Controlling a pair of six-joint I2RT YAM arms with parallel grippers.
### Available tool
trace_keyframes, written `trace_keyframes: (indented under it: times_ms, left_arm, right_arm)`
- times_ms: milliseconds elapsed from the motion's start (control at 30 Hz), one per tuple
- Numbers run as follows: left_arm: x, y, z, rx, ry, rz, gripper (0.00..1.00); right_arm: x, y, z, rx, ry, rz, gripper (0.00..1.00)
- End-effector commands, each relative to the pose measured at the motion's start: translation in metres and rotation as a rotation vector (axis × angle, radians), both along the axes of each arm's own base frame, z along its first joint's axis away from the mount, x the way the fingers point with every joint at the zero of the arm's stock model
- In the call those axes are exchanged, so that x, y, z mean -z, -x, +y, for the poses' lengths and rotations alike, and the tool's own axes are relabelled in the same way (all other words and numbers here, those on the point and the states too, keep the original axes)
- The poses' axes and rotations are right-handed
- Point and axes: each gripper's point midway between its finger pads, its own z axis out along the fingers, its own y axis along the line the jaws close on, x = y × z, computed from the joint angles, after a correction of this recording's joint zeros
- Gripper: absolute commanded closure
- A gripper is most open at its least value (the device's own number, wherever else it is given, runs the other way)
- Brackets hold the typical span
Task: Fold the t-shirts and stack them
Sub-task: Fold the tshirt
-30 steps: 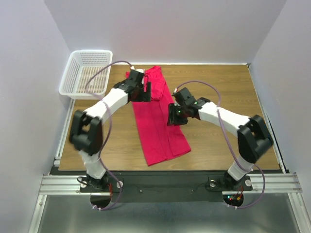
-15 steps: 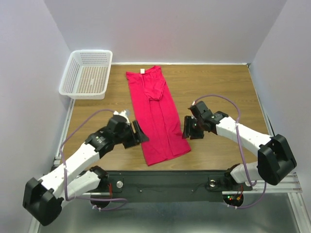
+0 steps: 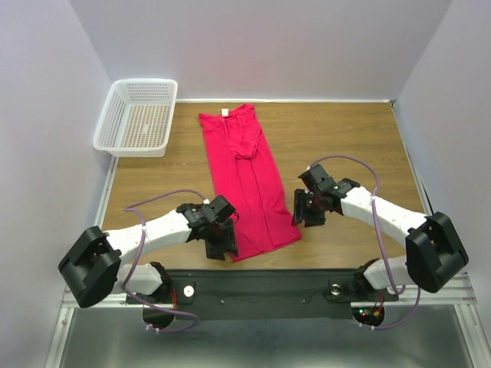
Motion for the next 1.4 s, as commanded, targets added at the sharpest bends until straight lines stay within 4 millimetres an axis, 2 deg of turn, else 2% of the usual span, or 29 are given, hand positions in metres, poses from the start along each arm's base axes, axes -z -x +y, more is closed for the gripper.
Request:
trace_keyframes:
  times_ms: [0, 100, 333, 600, 900, 1100, 1167, 1367]
  left_arm:
    - [0.008, 0.008, 0.009, -0.037, -0.071, 0.053, 0.43]
    - [0.006, 0.001, 0.011, -0.052, -0.102, 0.03, 0.43]
    - [0.011, -0.01, 0.001, -0.04, -0.136, 0.035, 0.43]
    - [0.025, -0.007, 0.0, -0.005, -0.17, 0.071, 0.44]
    - [0.045, 0.003, -0.001, 0.071, -0.244, 0.117, 0.55]
    - [0.043, 0.003, -0.004, 0.071, -0.242, 0.105, 0.68]
    - [0.044, 0.003, -0.004, 0.073, -0.242, 0.106, 0.75]
    - [0.045, 0.003, -0.004, 0.082, -0.244, 0.105, 0.84]
  right_arm:
    - [-0.007, -0.006, 0.0, -0.005, 0.0, -0.036, 0.46]
    - [-0.003, -0.004, 0.001, -0.009, 0.0, -0.023, 0.46]
    - [-0.005, -0.007, 0.003, -0.022, -0.004, -0.035, 0.46]
    - [0.004, -0.001, 0.001, -0.022, 0.0, -0.006, 0.46]
    - [0.015, 0.003, -0.004, -0.004, 0.024, 0.011, 0.46]
    - [0.027, 0.009, -0.002, -0.012, 0.018, 0.053, 0.46]
    - [0.035, 0.012, -0.004, -0.012, 0.03, 0.07, 0.46]
    - [0.051, 0.025, -0.008, -0.017, 0.04, 0.114, 0.49]
